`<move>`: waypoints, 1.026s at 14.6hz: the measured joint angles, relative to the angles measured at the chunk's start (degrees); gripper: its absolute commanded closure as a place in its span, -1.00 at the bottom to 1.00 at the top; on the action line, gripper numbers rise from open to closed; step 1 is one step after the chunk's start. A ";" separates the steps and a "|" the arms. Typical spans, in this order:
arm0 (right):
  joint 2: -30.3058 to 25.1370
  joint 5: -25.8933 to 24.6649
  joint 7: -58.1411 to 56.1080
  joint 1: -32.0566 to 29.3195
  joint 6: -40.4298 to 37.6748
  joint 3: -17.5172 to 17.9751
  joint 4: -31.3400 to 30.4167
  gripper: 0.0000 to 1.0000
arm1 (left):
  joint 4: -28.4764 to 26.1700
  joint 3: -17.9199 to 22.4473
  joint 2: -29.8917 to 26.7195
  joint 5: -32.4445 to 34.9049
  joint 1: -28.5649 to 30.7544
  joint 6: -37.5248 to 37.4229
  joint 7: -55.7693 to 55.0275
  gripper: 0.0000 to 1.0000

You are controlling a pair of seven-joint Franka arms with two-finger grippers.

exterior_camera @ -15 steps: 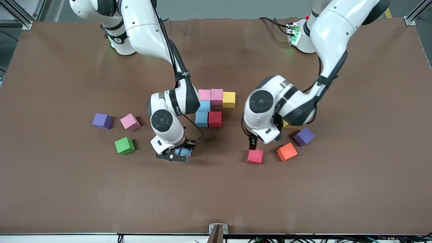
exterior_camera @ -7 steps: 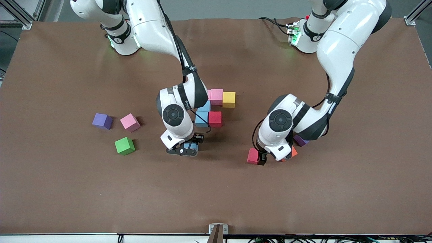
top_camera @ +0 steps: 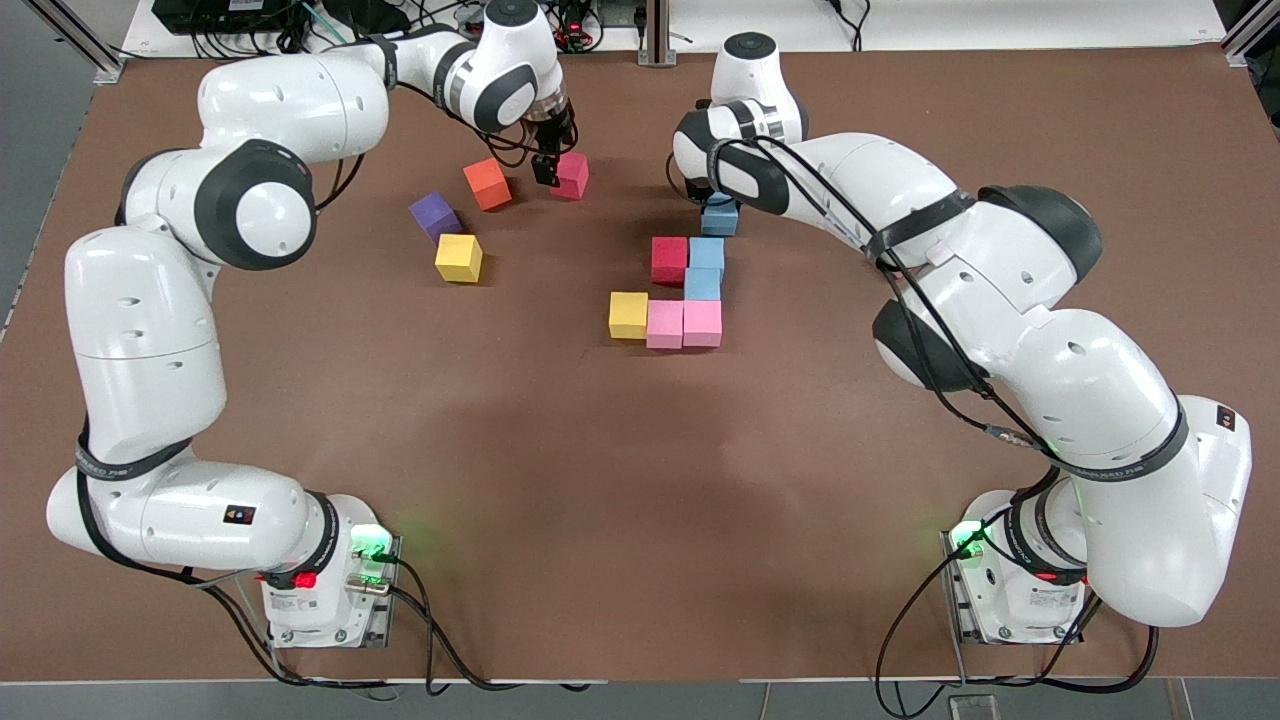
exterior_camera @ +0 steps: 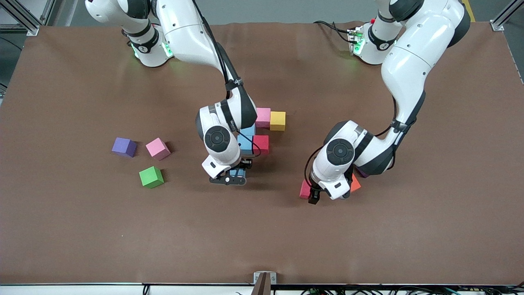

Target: Arrange 11 blocks into digit 3

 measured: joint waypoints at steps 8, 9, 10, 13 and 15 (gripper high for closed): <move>-0.20 0.00 0.22 1.04 -2.01 0.35 0.20 0.99 | 0.42 0.70 2.23 0.00 -0.24 2.74 0.00 -0.97; -0.22 0.00 0.61 1.41 -2.25 0.35 0.20 0.99 | 0.42 0.70 2.50 0.00 -0.27 2.76 0.00 -0.76; -0.22 0.00 0.96 1.75 -2.41 0.33 0.20 0.99 | 0.42 0.70 2.71 0.00 -0.30 2.77 0.00 -0.44; -0.24 0.00 1.11 2.19 -2.57 0.32 0.20 0.99 | 0.43 0.71 3.06 0.00 -0.32 2.82 0.00 0.45; -0.25 0.00 1.11 2.19 -2.58 0.31 0.20 0.99 | 0.53 0.68 3.05 0.00 -0.38 2.82 0.00 0.48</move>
